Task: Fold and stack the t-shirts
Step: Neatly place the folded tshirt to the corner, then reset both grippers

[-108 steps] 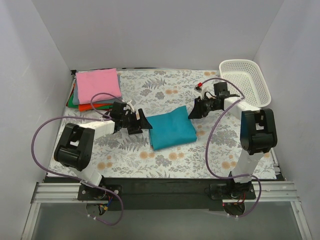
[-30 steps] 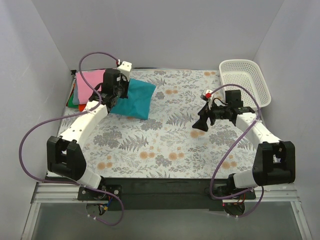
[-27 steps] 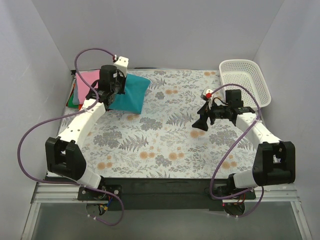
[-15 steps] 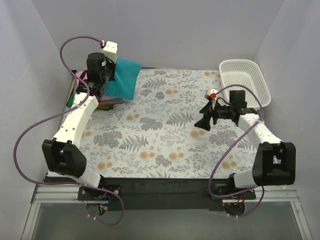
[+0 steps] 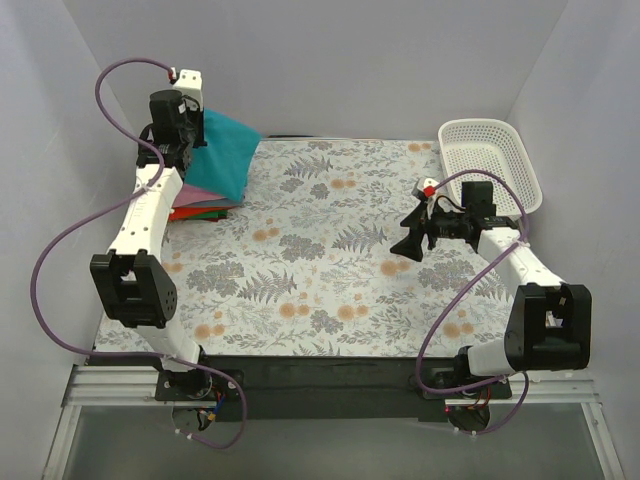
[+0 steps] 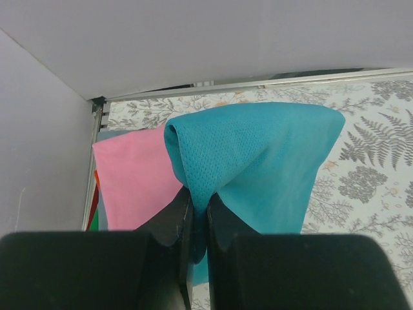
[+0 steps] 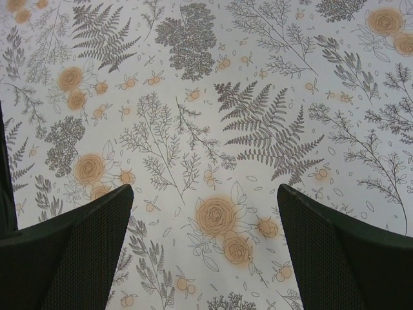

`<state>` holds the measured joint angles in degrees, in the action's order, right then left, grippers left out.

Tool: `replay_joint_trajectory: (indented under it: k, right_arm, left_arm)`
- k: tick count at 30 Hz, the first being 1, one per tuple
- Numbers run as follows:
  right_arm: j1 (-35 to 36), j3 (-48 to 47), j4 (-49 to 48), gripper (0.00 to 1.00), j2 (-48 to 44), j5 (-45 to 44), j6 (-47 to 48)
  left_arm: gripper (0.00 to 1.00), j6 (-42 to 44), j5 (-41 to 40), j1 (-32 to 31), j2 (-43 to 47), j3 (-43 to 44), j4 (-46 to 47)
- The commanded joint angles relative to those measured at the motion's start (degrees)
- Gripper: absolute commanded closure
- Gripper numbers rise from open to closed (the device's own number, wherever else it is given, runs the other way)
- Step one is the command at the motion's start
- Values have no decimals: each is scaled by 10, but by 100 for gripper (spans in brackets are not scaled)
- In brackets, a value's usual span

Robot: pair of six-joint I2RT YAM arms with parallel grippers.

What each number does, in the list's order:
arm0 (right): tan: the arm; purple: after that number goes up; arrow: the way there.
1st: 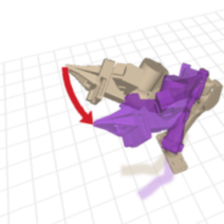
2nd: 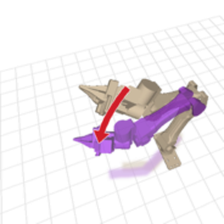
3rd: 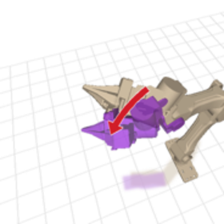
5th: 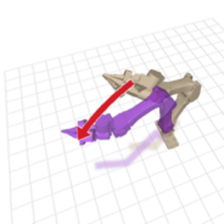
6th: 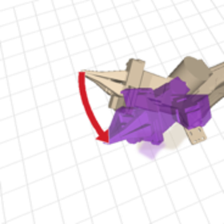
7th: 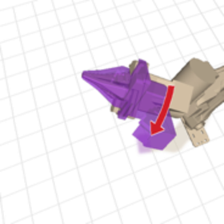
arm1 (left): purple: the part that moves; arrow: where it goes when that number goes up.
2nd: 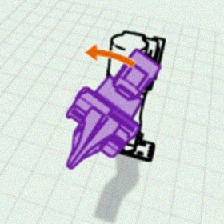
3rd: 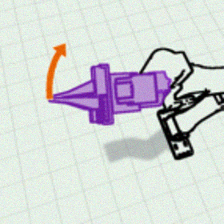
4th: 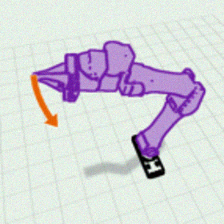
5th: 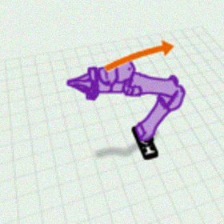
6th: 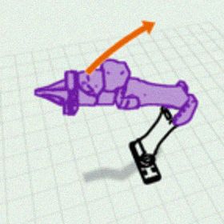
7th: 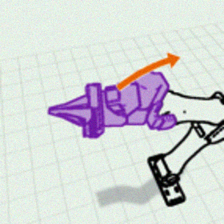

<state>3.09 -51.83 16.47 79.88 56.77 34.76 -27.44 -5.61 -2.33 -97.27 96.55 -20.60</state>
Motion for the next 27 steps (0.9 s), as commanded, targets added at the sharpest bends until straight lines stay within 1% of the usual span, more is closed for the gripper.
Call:
replay_joint_trajectory:
  k: [1, 2, 9, 11, 12, 13, 14, 15, 16, 18, 19, 21, 22, 23, 24, 25, 26, 27]
  right_arm:
    - [-6, 2, -11, 2, 1, 18, 8]
    - [-6, 2, -11, 2, 3, 19, 8]
    - [-16, 2, -9, 2, 7, 21, 9]
    - [-18, 2, -9, 2, 7, 22, 11]
    - [-18, 2, -9, 2, 5, 22, 12]
    - [-18, 2, -8, 2, 5, 20, 12]
    - [-19, 2, -7, 2, 5, 19, 14]
    - [-19, 2, -6, 2, 4, 13, 16]
    - [-19, 2, -6, 2, 1, 11, 18]
    - [-20, 0, -2, 2, -1, 0, 25]
    - [-20, -2, 1, 2, -2, -14, 27]
    - [-20, -7, 6, 2, -9, -45, 31]
    - [-20, -10, 7, 2, -13, -61, 30]
    - [-20, -10, 7, 2, -19, -79, 30]
    - [-20, -10, 6, 2, -25, -98, 30]
    - [-20, -9, 4, 2, -44, -146, 33]
    - [-20, -9, 1, 2, -54, -175, 29]
    - [-21, -10, -6, 2, -74, -236, 15]
  left_arm:
    - [100, -27, 21, 22, -25, 33, 6]
    - [100, -31, 23, 49, -32, 36, 9]
    - [100, -74, 22, 102, -104, 72, 29]
    - [100, -113, 24, 129, -134, 74, 32]
    - [98, -136, 24, 139, -147, 75, 29]
    - [57, -161, -5, 146, -157, 73, 26]
    - [40, -214, -29, 156, -164, 76, 20]
    - [33, -226, -34, 159, -184, 86, -12]
    - [30, -240, -49, 162, -193, 130, -35]
    - [28, -272, -54, 165, -196, 164, -86]
    - [28, -283, -52, 165, -182, 168, -86]
    - [22, -299, -29, 165, -152, 165, -85]
    - [21, -302, -15, 165, -116, 160, -83]
    - [20, -301, 27, 164, -97, 137, -80]
    - [20, -300, 50, 164, -73, 119, -67]
    - [20, -300, 81, 164, -32, 98, -59]
    - [20, -297, 118, 164, -7, 70, -52]
    - [20, -302, 172, 164, 16, 14, -32]
